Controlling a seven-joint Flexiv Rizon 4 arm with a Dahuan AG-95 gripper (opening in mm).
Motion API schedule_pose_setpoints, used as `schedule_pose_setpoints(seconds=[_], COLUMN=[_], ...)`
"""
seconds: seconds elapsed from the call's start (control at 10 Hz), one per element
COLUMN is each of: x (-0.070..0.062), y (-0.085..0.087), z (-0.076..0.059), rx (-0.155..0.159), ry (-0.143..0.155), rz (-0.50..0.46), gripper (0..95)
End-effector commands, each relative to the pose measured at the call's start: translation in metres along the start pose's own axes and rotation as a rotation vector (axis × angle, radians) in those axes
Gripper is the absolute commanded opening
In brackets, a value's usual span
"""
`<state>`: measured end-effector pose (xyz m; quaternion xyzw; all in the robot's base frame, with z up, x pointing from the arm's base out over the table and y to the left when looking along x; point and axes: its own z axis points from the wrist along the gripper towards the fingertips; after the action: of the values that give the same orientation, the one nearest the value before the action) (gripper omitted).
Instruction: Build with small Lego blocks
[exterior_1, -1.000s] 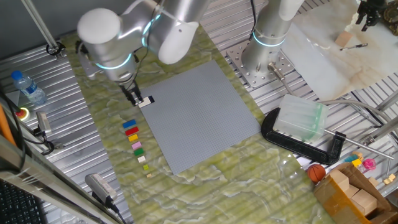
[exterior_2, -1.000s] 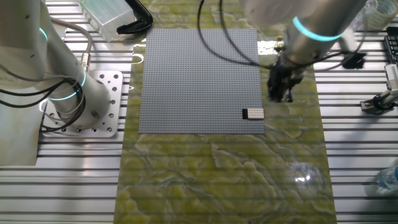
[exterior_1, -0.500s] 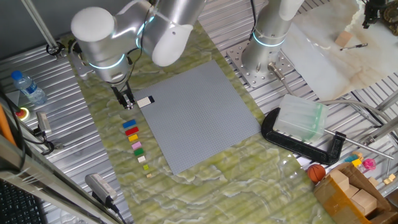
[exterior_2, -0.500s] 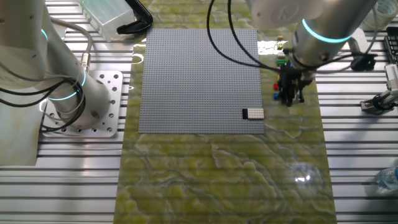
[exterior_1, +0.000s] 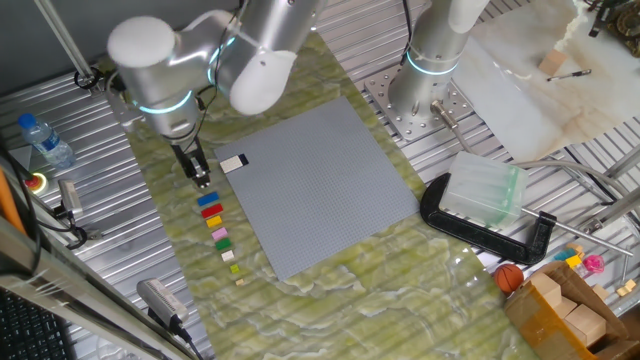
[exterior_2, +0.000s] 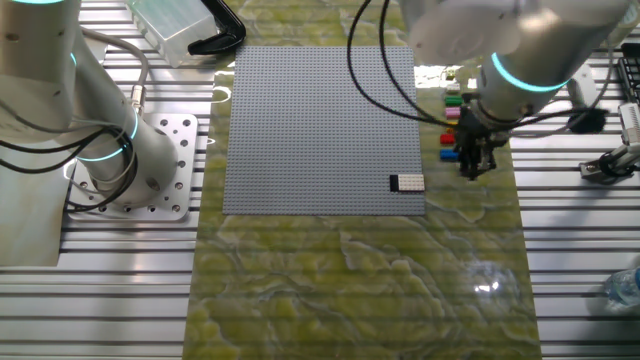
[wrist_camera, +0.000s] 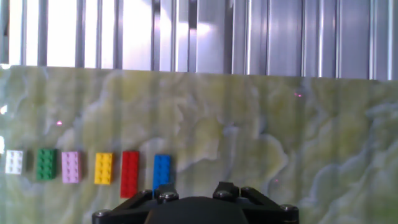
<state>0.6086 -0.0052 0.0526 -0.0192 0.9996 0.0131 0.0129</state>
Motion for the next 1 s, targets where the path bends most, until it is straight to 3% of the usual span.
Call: schedule_pose_setpoints(seconds=[0.1, 0.2, 0.3, 0.7, 1.0], x=[0.001, 0.001, 0.001, 0.003, 0.005], y=[0.007, 0.008, 0.008, 0.013, 0.018], z=[0.002, 0.002, 0.002, 0.003, 0.007], rx=[0.012, 0.012, 0.012, 0.013, 0.009], ry=[0.024, 0.024, 0.03, 0.027, 0.01], rz=[0.042, 0.043, 0.052, 0.099, 0.07], gripper=[19.0, 19.0, 0.0, 0.0, 0.0])
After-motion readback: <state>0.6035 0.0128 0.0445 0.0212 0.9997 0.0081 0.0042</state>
